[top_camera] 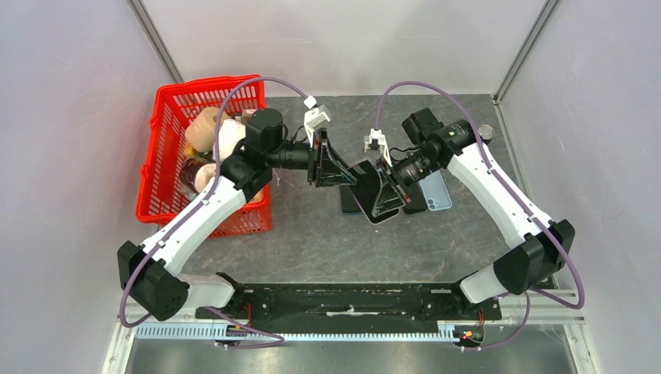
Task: Take the phone out of the phone case
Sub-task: Remove the phone case from the phone.
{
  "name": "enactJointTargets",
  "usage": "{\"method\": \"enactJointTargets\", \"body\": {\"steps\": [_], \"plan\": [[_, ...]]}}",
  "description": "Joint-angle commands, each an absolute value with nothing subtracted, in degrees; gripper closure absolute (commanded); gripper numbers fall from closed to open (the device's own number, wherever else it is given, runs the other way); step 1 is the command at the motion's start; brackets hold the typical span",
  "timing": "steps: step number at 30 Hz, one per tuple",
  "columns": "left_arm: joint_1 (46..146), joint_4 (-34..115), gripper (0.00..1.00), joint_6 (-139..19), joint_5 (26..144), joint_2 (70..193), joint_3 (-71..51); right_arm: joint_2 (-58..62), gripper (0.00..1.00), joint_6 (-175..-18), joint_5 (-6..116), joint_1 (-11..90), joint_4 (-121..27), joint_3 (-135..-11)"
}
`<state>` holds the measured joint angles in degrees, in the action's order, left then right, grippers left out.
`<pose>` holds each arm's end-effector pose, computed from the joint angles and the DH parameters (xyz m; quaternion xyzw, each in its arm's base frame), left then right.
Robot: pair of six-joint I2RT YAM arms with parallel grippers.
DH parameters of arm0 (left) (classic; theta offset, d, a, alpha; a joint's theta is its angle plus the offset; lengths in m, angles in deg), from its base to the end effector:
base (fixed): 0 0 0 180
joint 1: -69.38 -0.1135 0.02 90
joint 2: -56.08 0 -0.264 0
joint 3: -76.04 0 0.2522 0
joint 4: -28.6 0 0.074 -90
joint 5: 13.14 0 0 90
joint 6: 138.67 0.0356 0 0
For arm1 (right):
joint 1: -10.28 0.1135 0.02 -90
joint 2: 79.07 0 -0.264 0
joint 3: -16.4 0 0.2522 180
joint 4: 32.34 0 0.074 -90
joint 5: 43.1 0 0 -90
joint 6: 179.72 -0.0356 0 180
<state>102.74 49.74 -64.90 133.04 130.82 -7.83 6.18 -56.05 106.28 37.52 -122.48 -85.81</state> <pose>0.2270 -0.1849 0.3887 0.3951 0.6339 -0.5650 0.3505 0.2225 0.1490 0.3620 -0.4980 0.7041 0.4821 0.1543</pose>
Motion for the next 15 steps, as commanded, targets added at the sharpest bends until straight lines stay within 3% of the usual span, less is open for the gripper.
{"method": "enactJointTargets", "body": {"steps": [1,9,13,15], "plan": [[104.4,46.1,0.58,-65.1,129.8,133.2,-6.4,4.2,1.00,-52.0,117.9,40.0,-119.1,-88.5],[106.9,46.1,0.73,-63.8,129.6,134.1,-4.7,4.7,1.00,-54.8,118.0,40.1,-115.8,-88.6],[107.7,47.1,0.96,-62.7,129.8,136.6,-7.0,4.8,1.00,-56.2,117.6,40.0,-114.5,-88.3],[107.8,48.9,0.98,-61.7,130.3,138.5,-8.8,4.4,1.00,-57.2,116.9,40.1,-113.1,-87.8]]}}
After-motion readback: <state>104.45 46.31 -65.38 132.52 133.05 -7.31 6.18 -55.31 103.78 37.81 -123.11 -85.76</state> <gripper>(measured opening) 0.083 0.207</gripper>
